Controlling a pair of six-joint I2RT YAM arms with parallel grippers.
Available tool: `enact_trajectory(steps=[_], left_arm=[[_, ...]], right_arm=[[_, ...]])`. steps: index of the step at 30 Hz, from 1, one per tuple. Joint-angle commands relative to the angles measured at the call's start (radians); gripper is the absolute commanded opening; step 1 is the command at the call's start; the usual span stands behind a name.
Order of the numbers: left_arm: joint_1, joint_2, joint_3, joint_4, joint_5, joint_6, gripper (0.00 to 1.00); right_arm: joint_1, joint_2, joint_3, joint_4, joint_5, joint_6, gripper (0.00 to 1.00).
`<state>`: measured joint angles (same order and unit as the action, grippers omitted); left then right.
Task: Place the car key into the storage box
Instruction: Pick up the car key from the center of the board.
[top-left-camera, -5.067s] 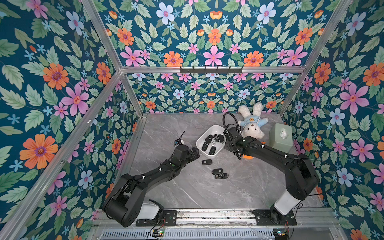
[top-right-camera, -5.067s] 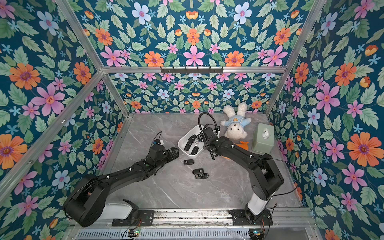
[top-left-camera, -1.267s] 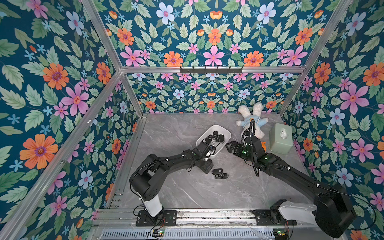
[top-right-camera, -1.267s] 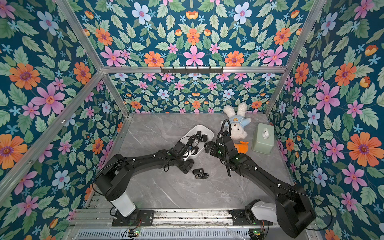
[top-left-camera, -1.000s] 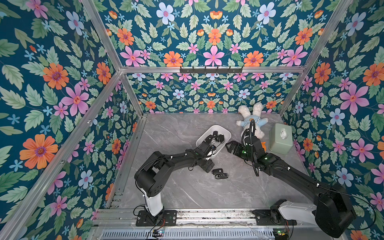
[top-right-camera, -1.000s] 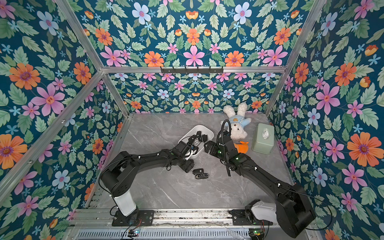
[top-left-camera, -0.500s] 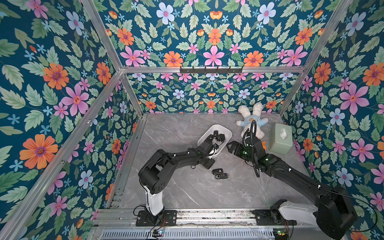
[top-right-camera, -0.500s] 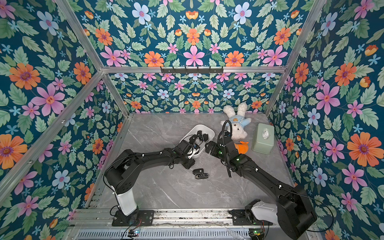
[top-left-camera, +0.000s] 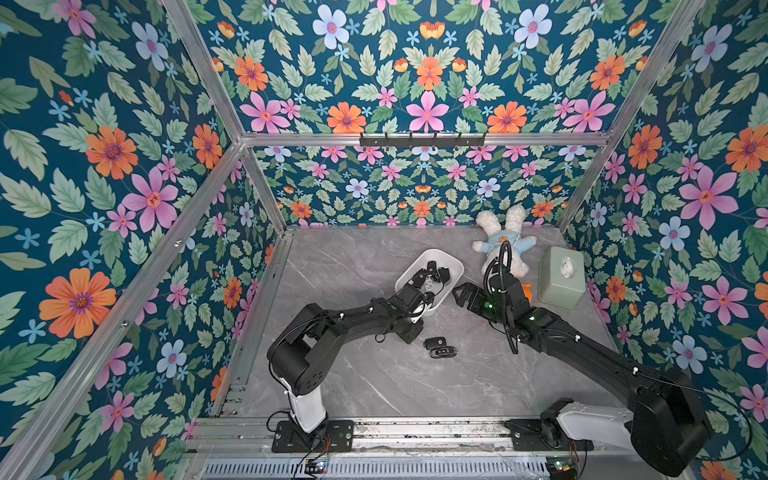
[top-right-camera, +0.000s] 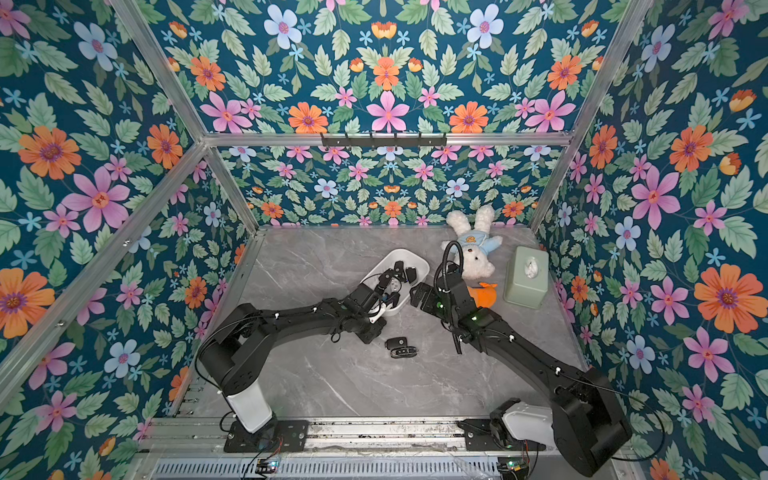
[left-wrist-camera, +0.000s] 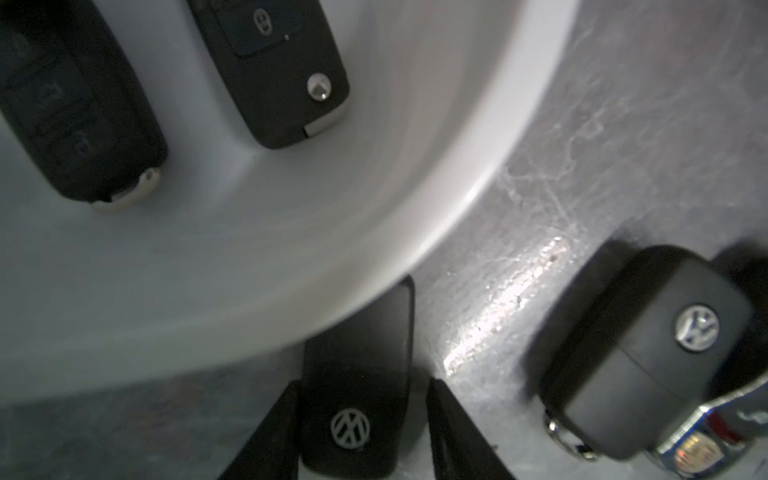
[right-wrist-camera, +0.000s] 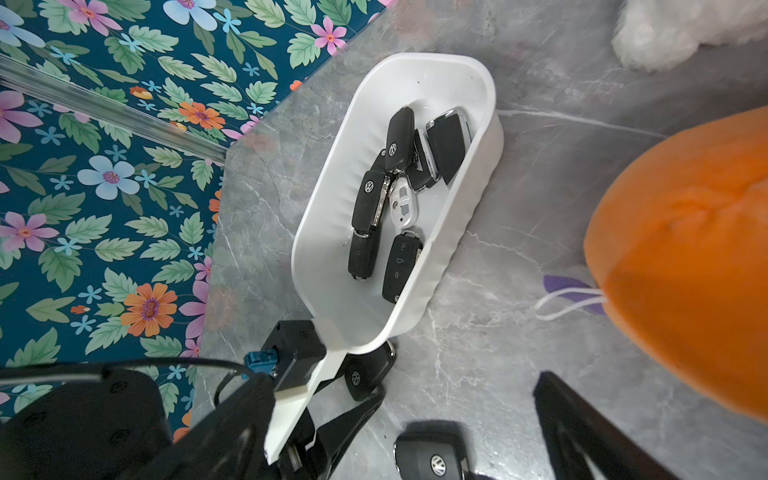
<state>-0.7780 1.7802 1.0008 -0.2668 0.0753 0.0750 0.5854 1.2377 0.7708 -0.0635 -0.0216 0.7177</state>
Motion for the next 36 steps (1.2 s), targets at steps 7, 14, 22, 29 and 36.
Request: enact_trajectory(steps=[7,14,22,29,36], left_arm=[[0.000,0.066,0.048,-0.025,-0.025,-0.020,0.49],[0.001,0.063,0.052,-0.063,-0.019,-0.002,0.30],[0.001,-0.014,0.010,-0.058,-0.039,-0.019,0.25],[0.002,-0.130,-0.061,0.041,-0.041,-0.070,0.25],[0.015,-0.241,-0.097,0.095,-0.035,-0.115,0.25]], right_arm=[[0.001,-0.004,0.006,0.008,0.018,0.003,0.99],[-0.001,-0.006,0.011,0.003,0.028,-0.001,0.99],[-0.002,0.019,0.029,0.008,0.013,-0.005,0.99],[-0.002,0.035,0.045,0.000,0.003,-0.012,0.99],[-0.009,0.061,0.056,-0.017,-0.004,-0.004,0.99]])
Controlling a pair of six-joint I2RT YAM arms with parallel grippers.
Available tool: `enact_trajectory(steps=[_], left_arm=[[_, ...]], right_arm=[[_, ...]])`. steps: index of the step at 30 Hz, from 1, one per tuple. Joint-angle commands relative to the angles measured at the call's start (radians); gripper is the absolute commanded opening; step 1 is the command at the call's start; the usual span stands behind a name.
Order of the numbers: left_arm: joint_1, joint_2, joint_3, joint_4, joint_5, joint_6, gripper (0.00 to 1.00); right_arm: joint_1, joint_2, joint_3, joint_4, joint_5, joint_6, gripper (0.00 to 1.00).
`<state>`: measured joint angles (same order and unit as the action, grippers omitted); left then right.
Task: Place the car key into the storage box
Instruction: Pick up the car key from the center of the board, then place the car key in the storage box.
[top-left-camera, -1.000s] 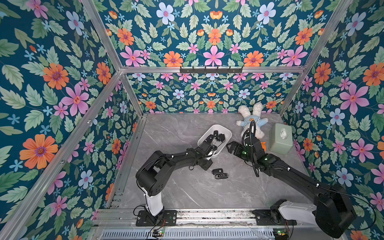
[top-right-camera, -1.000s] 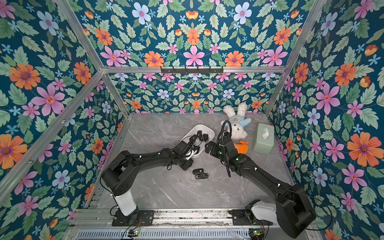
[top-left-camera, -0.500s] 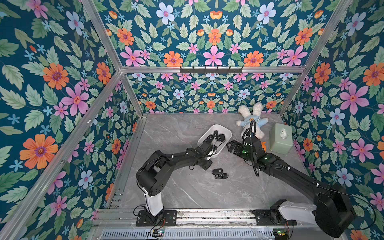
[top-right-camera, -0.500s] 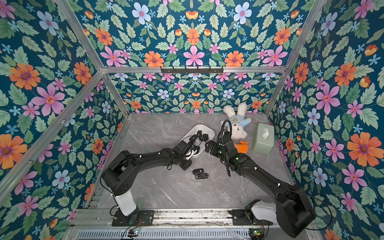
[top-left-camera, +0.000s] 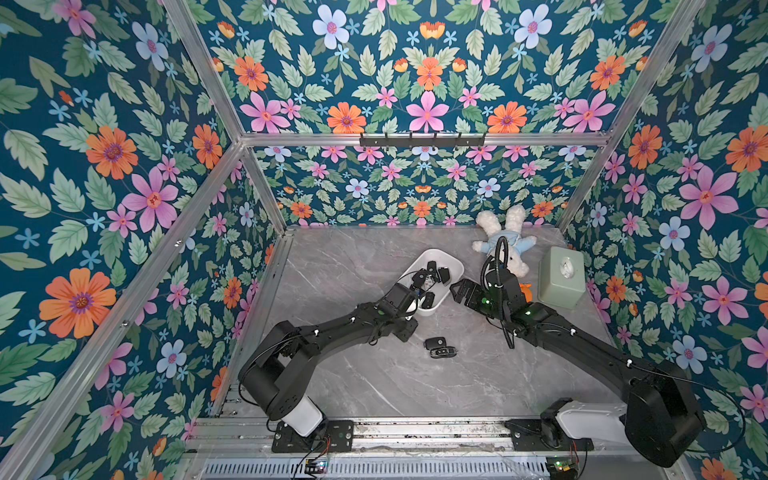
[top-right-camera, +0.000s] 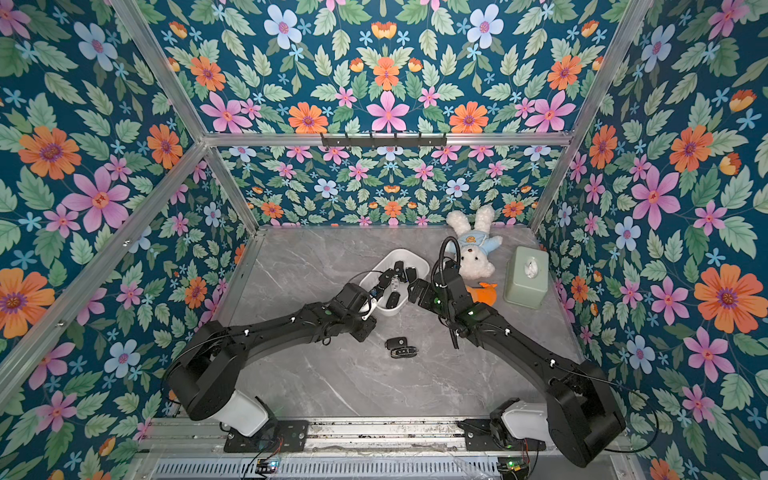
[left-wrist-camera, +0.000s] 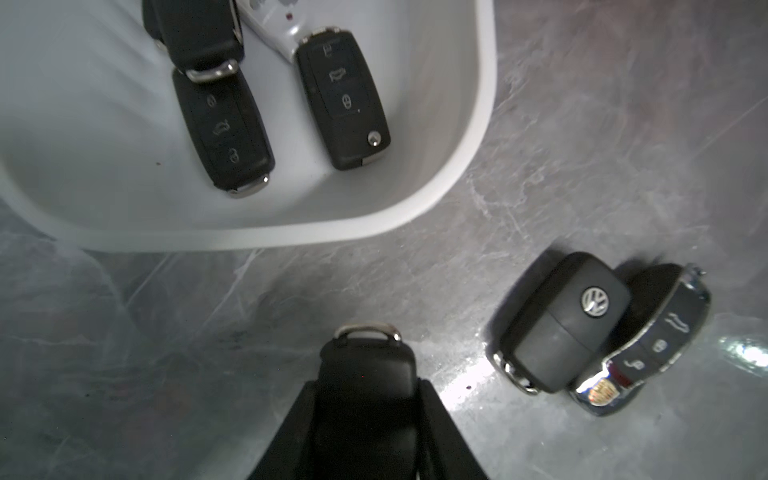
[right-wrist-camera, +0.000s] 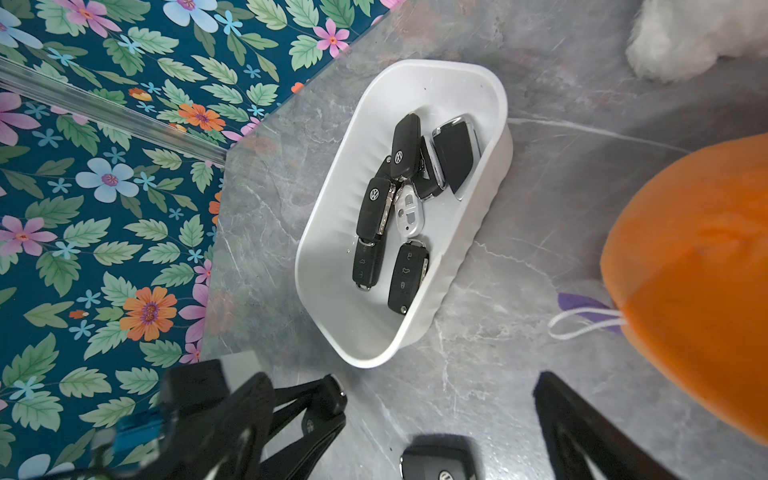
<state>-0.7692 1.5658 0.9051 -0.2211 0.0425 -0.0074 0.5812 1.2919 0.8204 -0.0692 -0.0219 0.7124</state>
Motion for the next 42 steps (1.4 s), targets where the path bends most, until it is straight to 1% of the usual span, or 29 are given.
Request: enact_trajectory(steps=[1,6,9,14,20,27,31,35,42], left_arm=[[0.008,-0.039,0.000,0.053,0.004,-0.036,0.25],[0.021,-0.058,0.043,0.065,0.028,-0.041,0.26],[0.028,-0.035,0.093,0.072,0.038,-0.040,0.26],[0.030,0.041,0.184,0.120,0.055,-0.039,0.26],[0.036,0.178,0.317,0.126,0.065,-0.041,0.26],[0.047,0.341,0.481,0.047,0.041,-0.046,0.26],[0.050,0.410,0.553,0.007,0.024,-0.051,0.26],[0.050,0.464,0.606,-0.026,0.017,-0.052,0.27],[0.050,0.527,0.656,-0.065,0.010,-0.046,0.28]], right_arm=[[-0.009,0.008,0.005,-0.007,-0.011,0.006,0.99],[-0.025,0.007,-0.001,0.005,-0.040,0.028,0.99],[-0.046,0.002,-0.017,0.019,-0.072,0.048,0.99],[-0.096,-0.031,-0.091,0.111,-0.187,0.100,0.99],[-0.133,-0.074,-0.144,0.138,-0.227,0.130,0.99],[-0.142,-0.126,-0.164,0.119,-0.197,0.122,0.99],[-0.143,-0.172,-0.201,0.152,-0.157,0.135,0.99],[-0.143,-0.242,-0.270,0.221,-0.093,0.174,0.99],[-0.143,-0.295,-0.319,0.253,-0.038,0.176,0.99]])
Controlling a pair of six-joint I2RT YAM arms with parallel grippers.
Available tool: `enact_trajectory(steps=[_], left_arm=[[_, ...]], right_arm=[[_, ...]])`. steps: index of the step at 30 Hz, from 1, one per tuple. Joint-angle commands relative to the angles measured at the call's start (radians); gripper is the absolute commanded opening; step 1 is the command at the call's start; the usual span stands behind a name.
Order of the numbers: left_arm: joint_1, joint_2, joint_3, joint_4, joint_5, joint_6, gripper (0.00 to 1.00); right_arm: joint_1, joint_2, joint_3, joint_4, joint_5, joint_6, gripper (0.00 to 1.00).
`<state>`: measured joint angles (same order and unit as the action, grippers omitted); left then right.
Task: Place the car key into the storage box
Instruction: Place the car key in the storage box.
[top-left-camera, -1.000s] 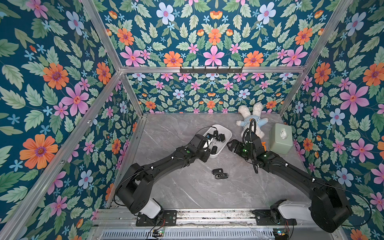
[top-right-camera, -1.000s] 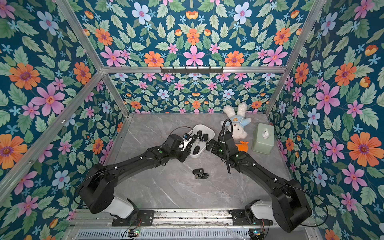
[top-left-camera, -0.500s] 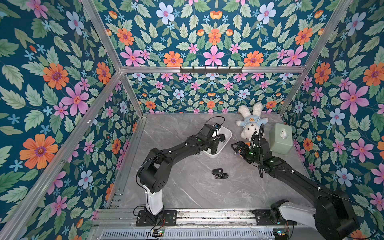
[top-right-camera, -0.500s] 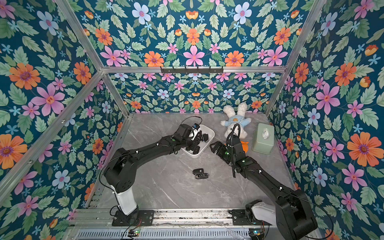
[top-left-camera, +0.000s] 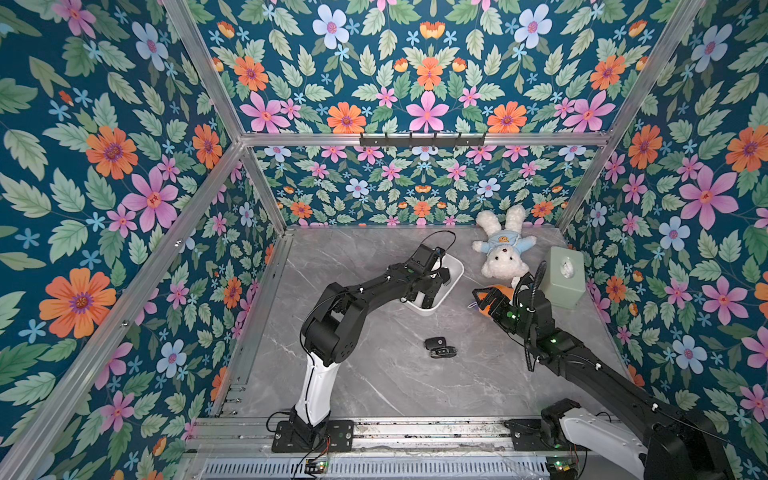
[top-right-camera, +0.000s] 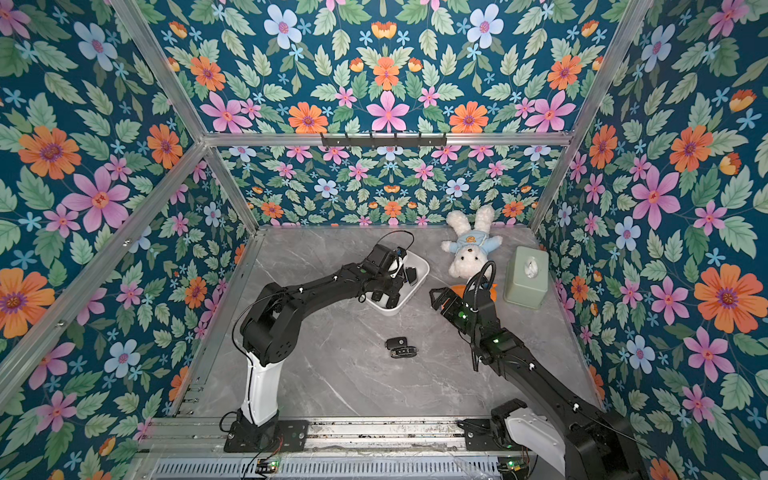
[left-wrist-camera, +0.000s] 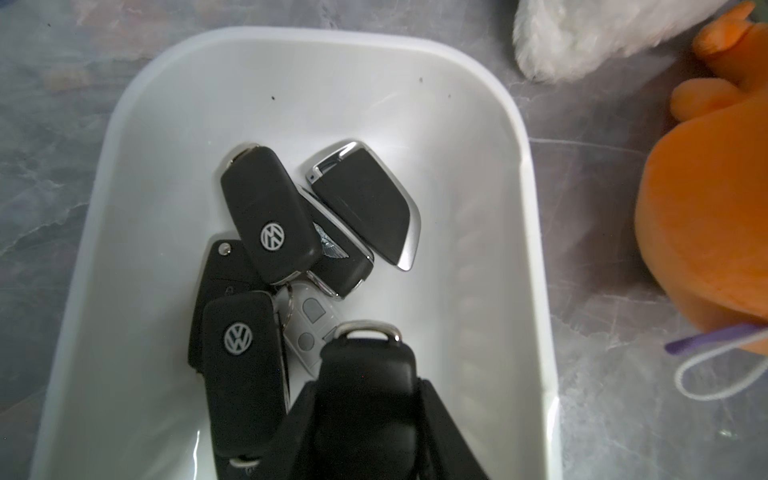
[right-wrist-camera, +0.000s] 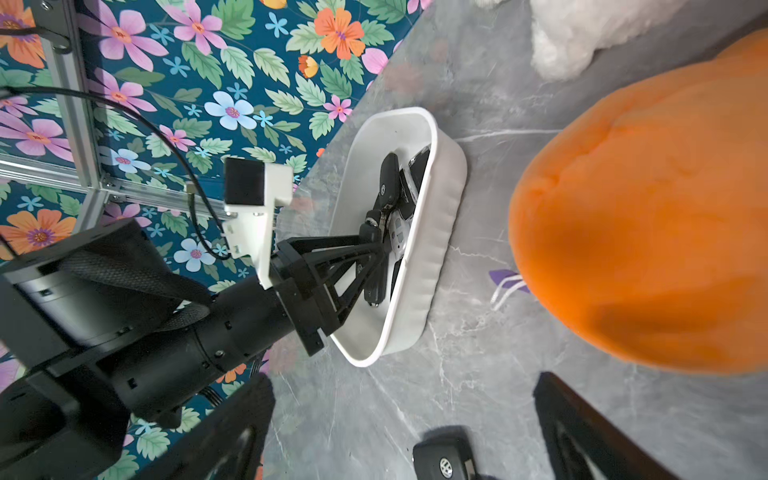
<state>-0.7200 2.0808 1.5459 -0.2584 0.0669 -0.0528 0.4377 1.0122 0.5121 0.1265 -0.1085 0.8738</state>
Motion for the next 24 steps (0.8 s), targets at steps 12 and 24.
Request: enact_trajectory(steps=[12,24], left_arm=[[-0.001,0.086,0.041,-0.055,-0.043,0.006,0.28],[0.001,0.120,0.060,-0.068,-0.067,0.005,0.35]], right_arm=[[-0.009,-0.017,0.037,-0.028,0.006,-0.004,0.99],[-0.014,0.128,0.124,-0.051,-0.172,-0.053,0.99]])
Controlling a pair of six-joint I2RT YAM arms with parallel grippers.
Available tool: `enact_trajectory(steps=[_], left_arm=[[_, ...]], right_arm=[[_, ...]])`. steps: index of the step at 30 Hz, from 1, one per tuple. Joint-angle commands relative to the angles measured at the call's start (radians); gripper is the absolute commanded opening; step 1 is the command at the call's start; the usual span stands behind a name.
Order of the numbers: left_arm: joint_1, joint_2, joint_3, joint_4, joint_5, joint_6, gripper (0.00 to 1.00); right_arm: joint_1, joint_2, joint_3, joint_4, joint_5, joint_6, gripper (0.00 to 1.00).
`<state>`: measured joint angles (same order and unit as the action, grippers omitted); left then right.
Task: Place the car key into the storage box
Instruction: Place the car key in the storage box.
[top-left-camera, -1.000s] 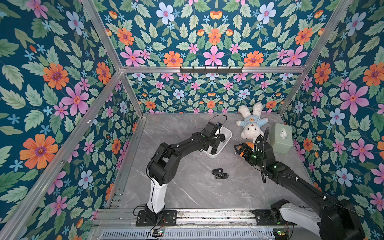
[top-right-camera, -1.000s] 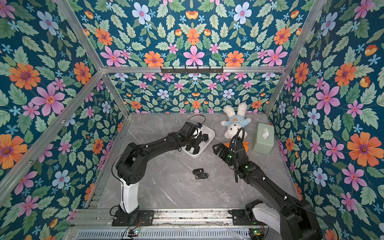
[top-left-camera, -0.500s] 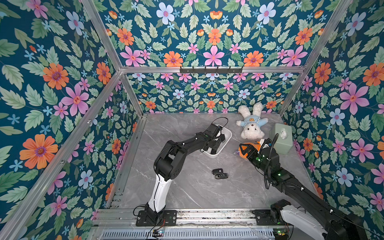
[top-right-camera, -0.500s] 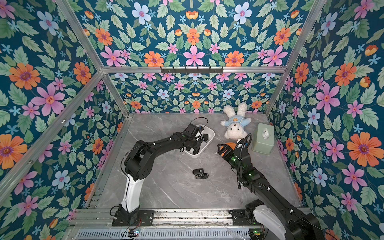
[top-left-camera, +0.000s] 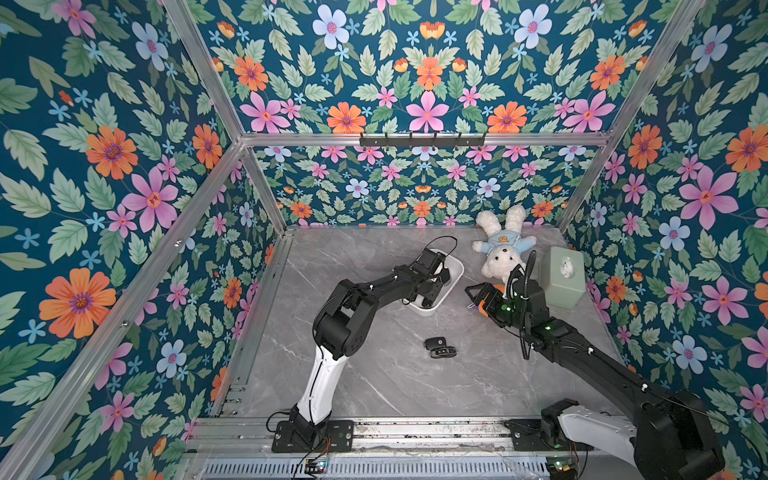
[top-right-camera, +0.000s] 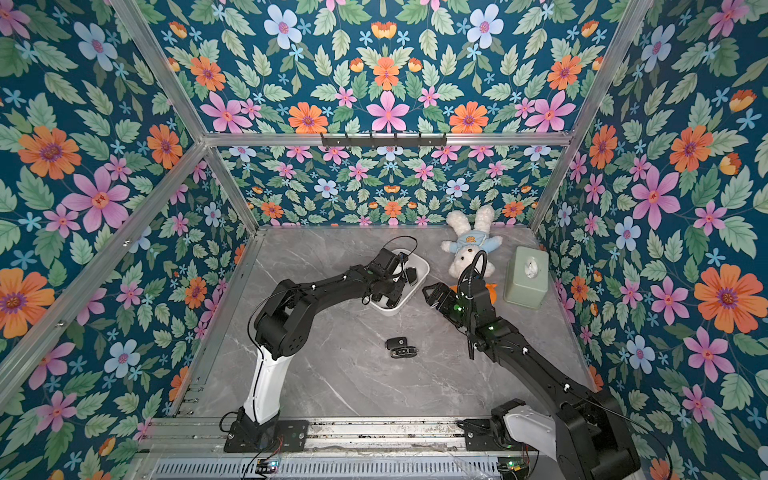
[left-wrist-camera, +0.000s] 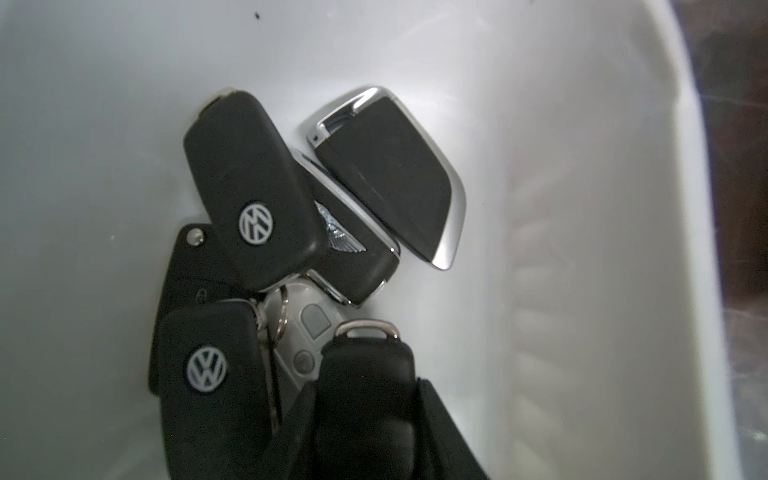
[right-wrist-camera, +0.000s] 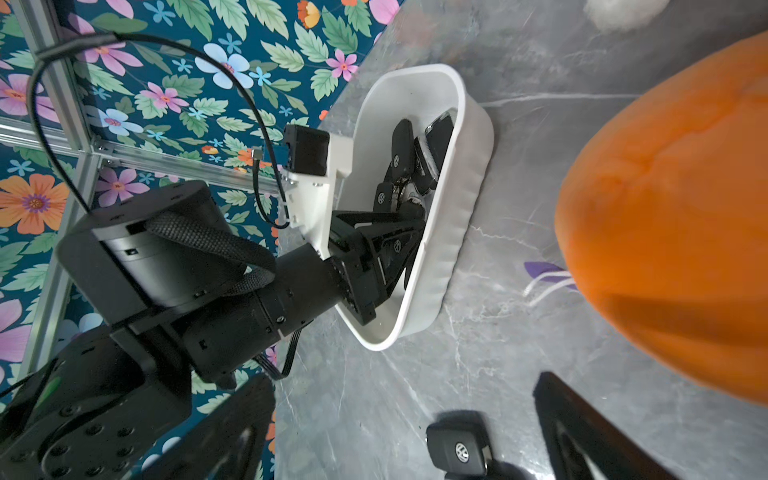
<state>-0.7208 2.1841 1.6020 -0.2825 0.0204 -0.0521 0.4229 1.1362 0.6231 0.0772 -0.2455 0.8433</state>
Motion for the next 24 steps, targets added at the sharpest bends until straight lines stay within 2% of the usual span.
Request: enact_trajectory(steps=[1,10,16,24], left_arm=[[0.001,0.018,0.008,-0.044,-0.018,0.004,0.36],[0.002,-0.032,0.022,-0.037,-0.020,-0.015,0.64],[0.004,-0.144,0.009,-0.023,-0.030,-0.054,0.74],[0.015,-0.341,-0.118,0.061,-0.070,-0.141,0.85]], right_arm=[[0.000,0.007,0.016,-0.007,-0.035,-0.026,0.99],[-0.001,0.000,0.040,-0.031,-0.038,-0.055,0.99],[-0.001,0.011,0.087,-0.099,-0.031,-0.116,0.99],[0.004,0.002,0.081,-0.154,-0.081,-0.164,0.99]])
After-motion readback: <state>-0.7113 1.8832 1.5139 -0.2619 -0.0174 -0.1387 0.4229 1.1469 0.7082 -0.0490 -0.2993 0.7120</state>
